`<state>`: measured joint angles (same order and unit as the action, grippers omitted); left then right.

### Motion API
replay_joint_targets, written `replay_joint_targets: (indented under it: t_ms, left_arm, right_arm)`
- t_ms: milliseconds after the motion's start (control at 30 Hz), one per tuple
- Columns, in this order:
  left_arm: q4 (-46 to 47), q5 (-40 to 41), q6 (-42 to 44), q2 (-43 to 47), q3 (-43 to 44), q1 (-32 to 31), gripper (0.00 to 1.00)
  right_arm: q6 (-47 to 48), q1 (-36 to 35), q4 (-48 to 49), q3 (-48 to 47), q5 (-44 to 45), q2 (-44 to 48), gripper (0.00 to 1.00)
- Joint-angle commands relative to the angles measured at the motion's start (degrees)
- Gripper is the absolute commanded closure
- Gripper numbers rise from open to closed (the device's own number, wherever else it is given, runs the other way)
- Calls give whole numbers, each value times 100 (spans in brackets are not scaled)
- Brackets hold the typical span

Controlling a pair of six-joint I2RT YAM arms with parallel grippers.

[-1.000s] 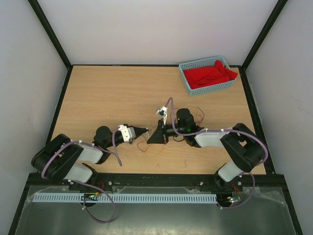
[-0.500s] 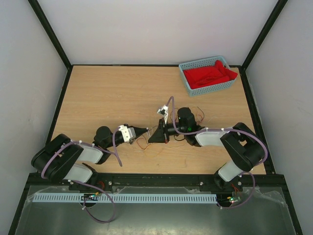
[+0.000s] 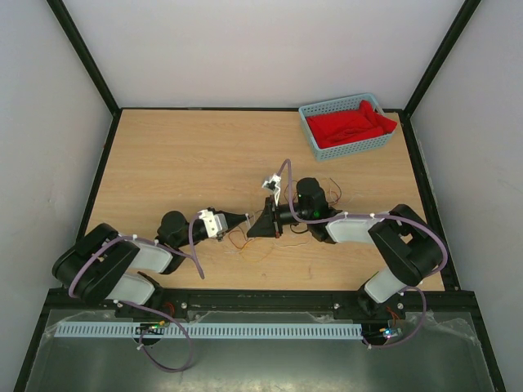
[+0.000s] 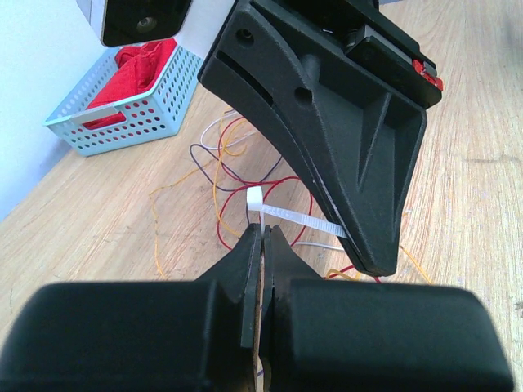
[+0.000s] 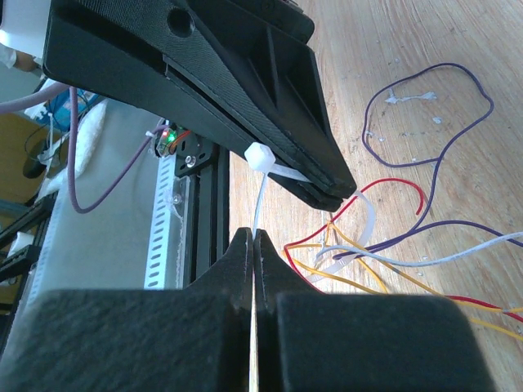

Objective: Zip-tie the wires
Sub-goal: Tie the cable at the center of the board.

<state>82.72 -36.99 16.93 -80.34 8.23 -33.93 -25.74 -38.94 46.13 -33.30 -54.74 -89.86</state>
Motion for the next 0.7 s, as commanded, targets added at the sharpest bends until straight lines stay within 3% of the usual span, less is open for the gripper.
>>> replay_joint_targets:
  t_ms: [0,667]
  left_arm:
    - [210,-5,97,6,29,-41,100]
    - [210,35,118,-63,72,-96,100]
  right_arm:
    - [20,36,-16,-144,-98,74,100]
    - [91,123,-106,-127,-121,149,100]
